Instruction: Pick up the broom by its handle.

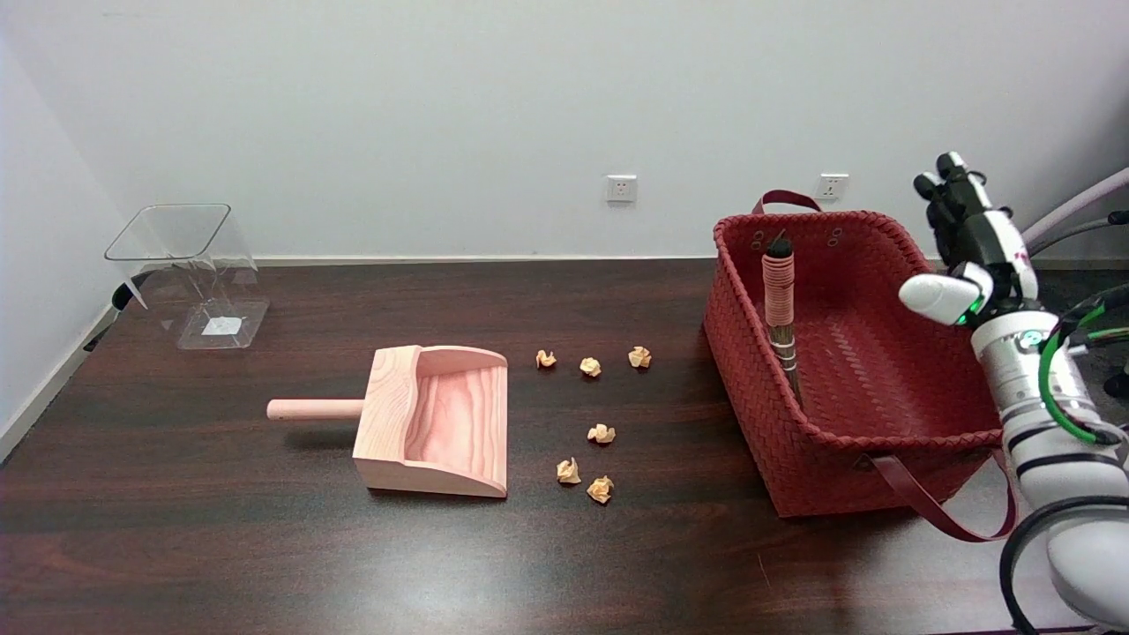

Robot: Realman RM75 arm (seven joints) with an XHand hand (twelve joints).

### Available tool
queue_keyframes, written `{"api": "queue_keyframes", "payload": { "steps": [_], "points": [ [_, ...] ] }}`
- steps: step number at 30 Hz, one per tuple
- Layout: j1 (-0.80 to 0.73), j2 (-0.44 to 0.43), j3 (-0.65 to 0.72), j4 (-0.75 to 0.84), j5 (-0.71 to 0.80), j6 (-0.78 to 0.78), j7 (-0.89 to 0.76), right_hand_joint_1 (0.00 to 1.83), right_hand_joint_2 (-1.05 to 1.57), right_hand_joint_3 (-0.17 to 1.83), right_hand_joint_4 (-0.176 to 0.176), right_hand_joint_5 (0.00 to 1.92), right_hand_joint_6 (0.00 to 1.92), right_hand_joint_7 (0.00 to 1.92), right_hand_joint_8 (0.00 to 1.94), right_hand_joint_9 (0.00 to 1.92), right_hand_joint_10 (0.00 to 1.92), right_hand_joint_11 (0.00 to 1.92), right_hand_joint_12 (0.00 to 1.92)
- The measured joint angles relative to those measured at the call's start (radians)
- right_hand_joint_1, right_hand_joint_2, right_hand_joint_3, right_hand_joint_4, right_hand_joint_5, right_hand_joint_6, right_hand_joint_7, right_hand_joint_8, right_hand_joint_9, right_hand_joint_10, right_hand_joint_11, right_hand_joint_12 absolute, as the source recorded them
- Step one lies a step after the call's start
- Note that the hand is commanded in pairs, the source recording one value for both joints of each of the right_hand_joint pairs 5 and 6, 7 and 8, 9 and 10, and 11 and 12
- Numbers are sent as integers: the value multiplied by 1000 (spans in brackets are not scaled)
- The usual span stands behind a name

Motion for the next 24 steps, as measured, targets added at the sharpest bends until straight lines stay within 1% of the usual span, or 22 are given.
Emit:
{"api": "queue_keyframes", "payload": {
  "steps": [5, 8, 15, 24],
  "points": [
    [-31, 0, -17, -1, -31, -3, 38, 926, -976, 884, 0, 0, 0, 122, 122, 0, 0, 0, 0],
    [-44, 0, -27, -2, -45, -5, 65, 941, -1023, 901, 0, 0, 0, 118, 118, 0, 0, 0, 0],
    [-58, 9, -49, -1, -70, -10, 109, 955, -1042, 907, 0, 0, 0, 93, 93, 0, 0, 0, 0],
    [-47, 31, -75, 1, -95, -33, 137, 967, -1047, 982, 0, 0, 0, 79, 79, 0, 0, 0, 0]
  ]
}}
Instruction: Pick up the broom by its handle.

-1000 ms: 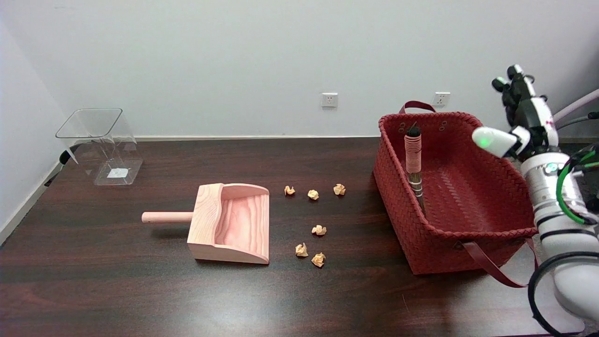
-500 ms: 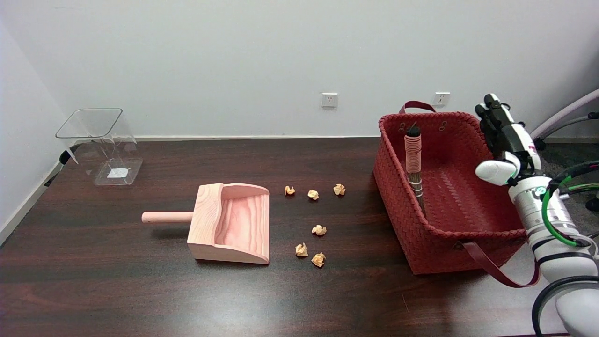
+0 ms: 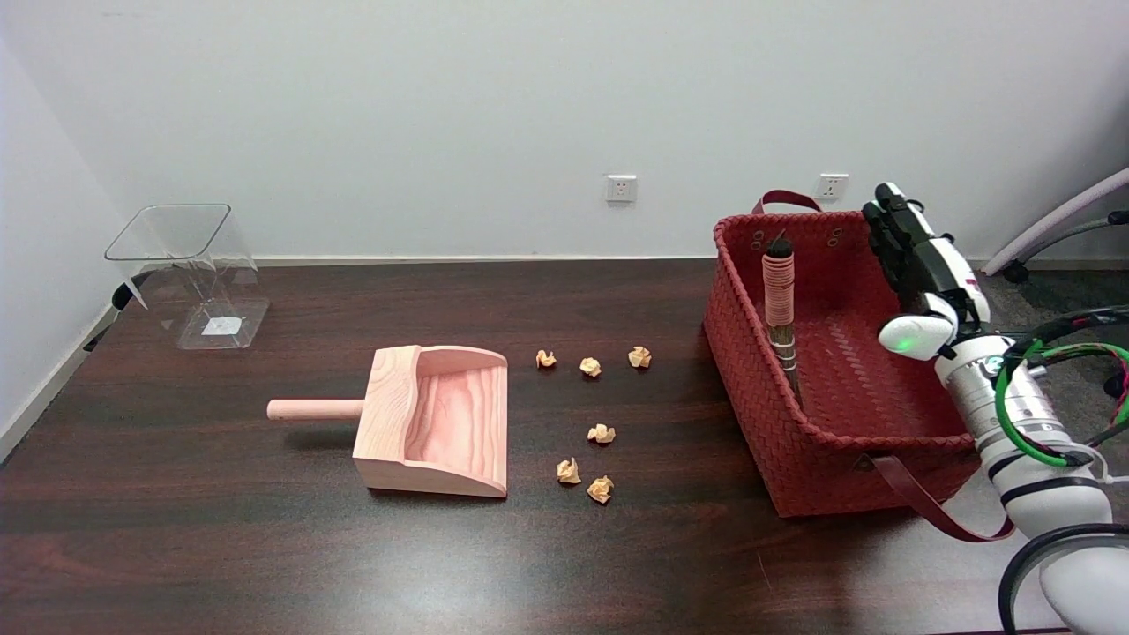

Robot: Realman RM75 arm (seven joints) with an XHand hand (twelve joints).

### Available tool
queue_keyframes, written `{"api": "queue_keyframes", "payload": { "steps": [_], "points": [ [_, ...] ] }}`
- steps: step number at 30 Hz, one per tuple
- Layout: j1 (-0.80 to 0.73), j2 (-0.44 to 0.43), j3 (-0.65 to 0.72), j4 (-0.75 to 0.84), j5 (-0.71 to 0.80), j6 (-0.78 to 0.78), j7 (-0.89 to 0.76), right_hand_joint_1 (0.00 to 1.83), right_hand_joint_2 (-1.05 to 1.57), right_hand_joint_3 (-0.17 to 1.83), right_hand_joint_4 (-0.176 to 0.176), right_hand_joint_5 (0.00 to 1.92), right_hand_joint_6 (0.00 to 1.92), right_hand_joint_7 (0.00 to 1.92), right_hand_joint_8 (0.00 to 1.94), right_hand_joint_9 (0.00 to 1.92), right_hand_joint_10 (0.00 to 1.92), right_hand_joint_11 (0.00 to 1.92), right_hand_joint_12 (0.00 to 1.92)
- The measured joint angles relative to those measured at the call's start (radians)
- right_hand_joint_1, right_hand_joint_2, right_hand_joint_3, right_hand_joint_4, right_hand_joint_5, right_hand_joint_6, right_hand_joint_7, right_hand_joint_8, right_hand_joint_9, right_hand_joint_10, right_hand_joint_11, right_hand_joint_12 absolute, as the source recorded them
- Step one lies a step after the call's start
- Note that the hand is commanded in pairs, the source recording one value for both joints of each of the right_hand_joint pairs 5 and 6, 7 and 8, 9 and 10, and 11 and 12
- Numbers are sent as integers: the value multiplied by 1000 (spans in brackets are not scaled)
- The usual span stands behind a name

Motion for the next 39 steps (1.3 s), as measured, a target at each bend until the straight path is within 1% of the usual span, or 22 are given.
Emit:
{"api": "queue_keyframes", "payload": {
  "steps": [25, 31, 39],
  "points": [
    [76, 62, -114, 29, -15, -48, 21, 1011, -1029, 984, 0, 0, 0, 59, 59, 0, 0, 0, 0],
    [105, 79, -156, 34, -15, -54, 23, 1016, -1037, 1050, 0, 0, 0, 55, 55, 0, 0, 0, 0],
    [147, 101, -205, 39, -15, -64, 23, 1010, -1030, 1048, 0, 0, 0, 63, 63, 0, 0, 0, 0]
  ]
}}
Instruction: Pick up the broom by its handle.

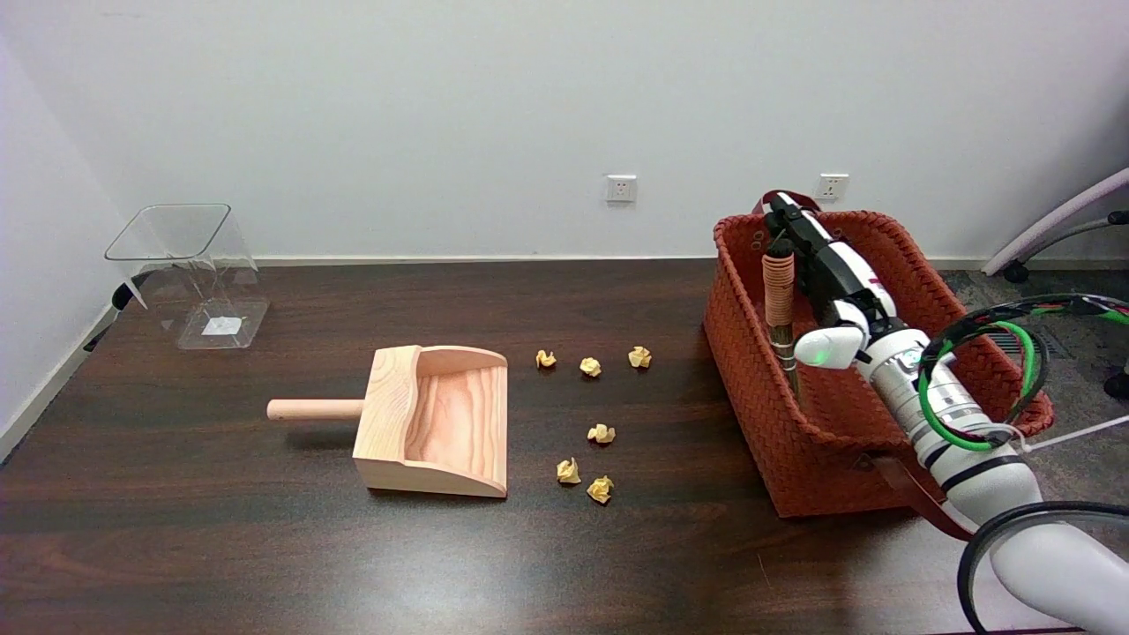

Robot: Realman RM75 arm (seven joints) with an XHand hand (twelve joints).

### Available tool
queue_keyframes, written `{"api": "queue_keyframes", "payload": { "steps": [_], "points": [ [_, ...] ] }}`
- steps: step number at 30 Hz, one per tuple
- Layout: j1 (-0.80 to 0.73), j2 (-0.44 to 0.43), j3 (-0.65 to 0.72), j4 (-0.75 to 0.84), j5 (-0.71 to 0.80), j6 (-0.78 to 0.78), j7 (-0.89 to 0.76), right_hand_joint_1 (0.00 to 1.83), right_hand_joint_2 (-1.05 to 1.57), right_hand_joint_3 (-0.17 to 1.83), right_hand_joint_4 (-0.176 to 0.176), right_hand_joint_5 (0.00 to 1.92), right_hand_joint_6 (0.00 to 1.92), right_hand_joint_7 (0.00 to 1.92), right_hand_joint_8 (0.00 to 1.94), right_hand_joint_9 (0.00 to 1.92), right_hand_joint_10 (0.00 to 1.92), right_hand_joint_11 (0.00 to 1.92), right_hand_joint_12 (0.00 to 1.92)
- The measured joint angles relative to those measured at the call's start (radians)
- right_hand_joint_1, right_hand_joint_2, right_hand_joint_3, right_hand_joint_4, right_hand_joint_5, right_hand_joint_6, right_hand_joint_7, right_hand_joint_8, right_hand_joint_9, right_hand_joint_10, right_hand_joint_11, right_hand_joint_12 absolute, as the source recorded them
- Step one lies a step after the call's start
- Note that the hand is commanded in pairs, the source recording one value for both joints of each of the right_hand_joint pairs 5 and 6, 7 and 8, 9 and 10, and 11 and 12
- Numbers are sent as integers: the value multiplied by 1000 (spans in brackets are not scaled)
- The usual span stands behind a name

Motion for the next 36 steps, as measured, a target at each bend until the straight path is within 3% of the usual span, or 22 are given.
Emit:
{"api": "queue_keyframes", "payload": {
  "steps": [6, 9, 10, 12, 19, 24, 28, 30, 36],
  "points": [
    [23, 11, -23, 3, 0, -5, 1, 1043, -991, 1043, 0, 29, 29, 123, 123, 29, 29, 29, 29],
    [32, 16, -31, 4, 0, -7, 2, 1059, -958, 1059, 0, 56, 56, 291, 291, 56, 56, 56, 56],
    [33, 17, -33, 5, 0, -8, 2, 1064, -949, 1063, 0, 59, 59, 382, 382, 59, 59, 59, 59],
    [38, 19, -38, 6, 0, -9, 2, 1065, -925, 1062, 0, 128, 128, 894, 894, 128, 128, 128, 128],
    [49, 24, -48, 10, 10, -11, 3, 1029, -935, 1127, 0, 436, 436, 1416, 1416, 436, 436, 436, 436],
    [55, 27, -52, 13, 23, -12, 4, 976, -900, 1127, 0, 1039, 1039, 1676, 1676, 1039, 1039, 1039, 1039],
    [59, 28, -54, 15, 34, -12, 4, 967, -843, 1105, 0, 1625, 1625, 1916, 1916, 1625, 1625, 1625, 1625],
    [62, 29, -55, 16, 42, -12, 4, 970, -854, 1127, 0, 1878, 1878, 1920, 1920, 1878, 1878, 1878, 1878],
    [68, 30, -57, 19, 66, -14, 5, 980, -943, 1170, 0, 1920, 1920, 1920, 1920, 1920, 1920, 1920, 1920]
  ]
}}
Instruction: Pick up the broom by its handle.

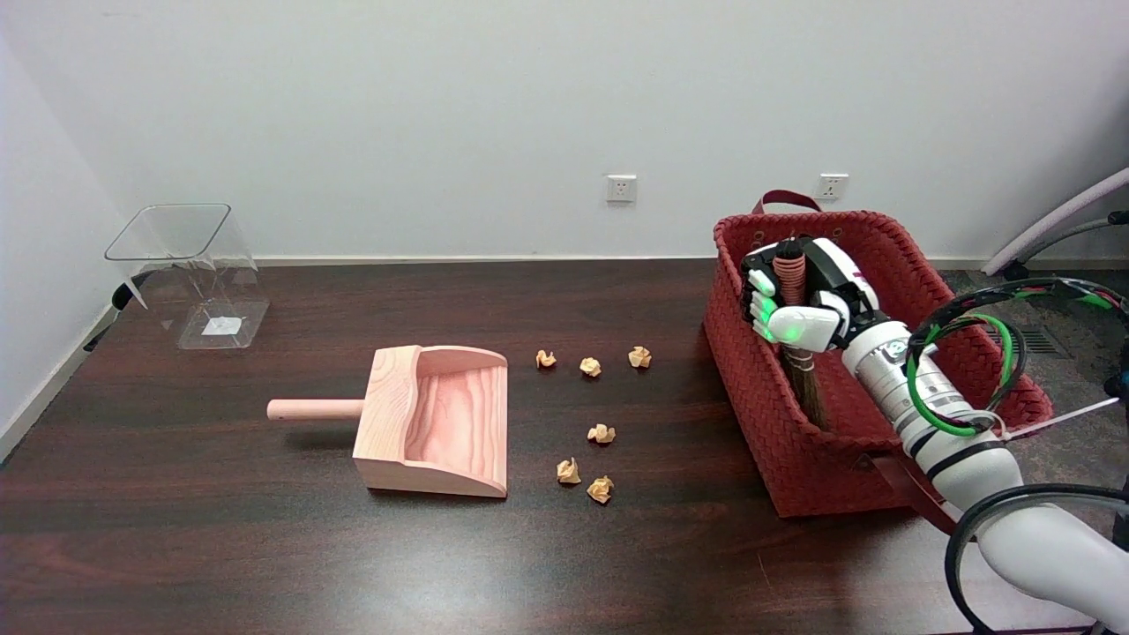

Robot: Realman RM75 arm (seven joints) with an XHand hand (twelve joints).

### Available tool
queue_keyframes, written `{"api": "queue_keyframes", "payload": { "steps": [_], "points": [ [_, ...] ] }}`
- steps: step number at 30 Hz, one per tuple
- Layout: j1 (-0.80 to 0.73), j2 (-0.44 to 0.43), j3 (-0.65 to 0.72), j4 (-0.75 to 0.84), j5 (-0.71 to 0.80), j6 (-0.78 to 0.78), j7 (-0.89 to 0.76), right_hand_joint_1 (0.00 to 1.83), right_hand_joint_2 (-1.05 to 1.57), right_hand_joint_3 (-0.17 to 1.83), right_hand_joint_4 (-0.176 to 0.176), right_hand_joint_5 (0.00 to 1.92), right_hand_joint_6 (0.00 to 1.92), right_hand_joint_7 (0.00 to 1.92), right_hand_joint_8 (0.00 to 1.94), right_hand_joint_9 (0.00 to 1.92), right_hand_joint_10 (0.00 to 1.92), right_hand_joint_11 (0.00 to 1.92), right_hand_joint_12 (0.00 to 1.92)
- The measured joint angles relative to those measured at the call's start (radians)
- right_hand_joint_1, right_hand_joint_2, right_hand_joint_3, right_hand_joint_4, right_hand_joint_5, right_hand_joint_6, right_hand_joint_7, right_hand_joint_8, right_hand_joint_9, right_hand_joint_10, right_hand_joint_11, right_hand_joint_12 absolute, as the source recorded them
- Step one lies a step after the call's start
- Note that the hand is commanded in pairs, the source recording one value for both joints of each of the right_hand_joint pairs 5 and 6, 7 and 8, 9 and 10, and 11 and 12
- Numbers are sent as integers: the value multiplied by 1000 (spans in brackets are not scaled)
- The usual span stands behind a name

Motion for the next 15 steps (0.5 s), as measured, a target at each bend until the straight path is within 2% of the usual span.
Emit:
{"api": "queue_keyframes", "payload": {
  "steps": [5, 8, 10, 12, 13, 15],
  "points": [
    [7, 1, -2, 1, 17, -4, 0, 1039, -1041, 1122, 0, 1920, 1920, 1920, 1920, 1920, 1920, 1920, 1920],
    [12, 3, -3, 2, 24, -8, -2, 1172, -902, 951, 0, 1920, 1920, 1920, 1920, 1920, 1920, 1920, 1920],
    [15, 3, -4, 3, 24, -10, -4, 1234, -668, 796, 0, 1920, 1920, 1920, 1920, 1920, 1920, 1920, 1920],
    [19, 4, -6, 4, 24, -10, -7, 1254, -561, 1006, 0, 1920, 1920, 1920, 1920, 1920, 1920, 1920, 1920],
    [21, 4, -6, 5, 24, -10, -9, 1306, -66, 1173, 0, 1920, 1920, 1920, 1920, 1920, 1920, 1920, 1920],
    [26, 5, -8, 5, 24, -10, -18, 1354, 321, 1165, 0, 1920, 1920, 1920, 1920, 1920, 1920, 1920, 1920]
  ]
}}
